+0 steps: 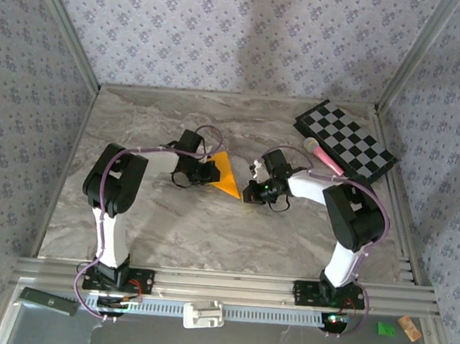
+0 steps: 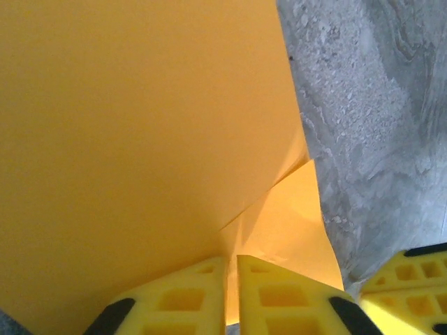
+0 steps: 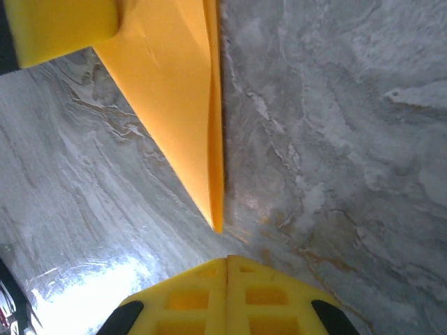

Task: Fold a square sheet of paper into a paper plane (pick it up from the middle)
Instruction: Third fold the triangle at the center of the table.

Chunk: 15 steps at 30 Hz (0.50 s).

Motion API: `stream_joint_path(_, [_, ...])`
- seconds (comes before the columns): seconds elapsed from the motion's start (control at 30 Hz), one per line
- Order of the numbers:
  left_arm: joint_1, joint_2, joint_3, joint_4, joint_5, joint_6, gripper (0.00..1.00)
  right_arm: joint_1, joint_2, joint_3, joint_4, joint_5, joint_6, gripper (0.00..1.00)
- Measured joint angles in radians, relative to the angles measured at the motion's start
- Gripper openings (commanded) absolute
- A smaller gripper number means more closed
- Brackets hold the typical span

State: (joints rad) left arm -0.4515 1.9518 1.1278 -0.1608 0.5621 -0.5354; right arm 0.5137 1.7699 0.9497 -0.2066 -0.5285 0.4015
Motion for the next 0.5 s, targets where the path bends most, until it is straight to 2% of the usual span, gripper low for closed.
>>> stream_joint_path(0.1, [0.0,-0.027,0.019,-0.013,-0.014,-0.055,0.31,0.011,-0.014,0.051,-0.013,0.044,0.0,0.11])
stream_joint_path(0.3, [0.004,-0.171,0.014,-0.025,-0.108,-0.206,0.44,0.046,0.003,0.166,-0.015,0.098,-0.001,0.15])
stream_joint_path(0.5, [0.025,-0.267,-0.127,0.052,-0.137,-0.393,0.45,0.081,0.11,0.291,-0.022,0.116,0.002,0.17])
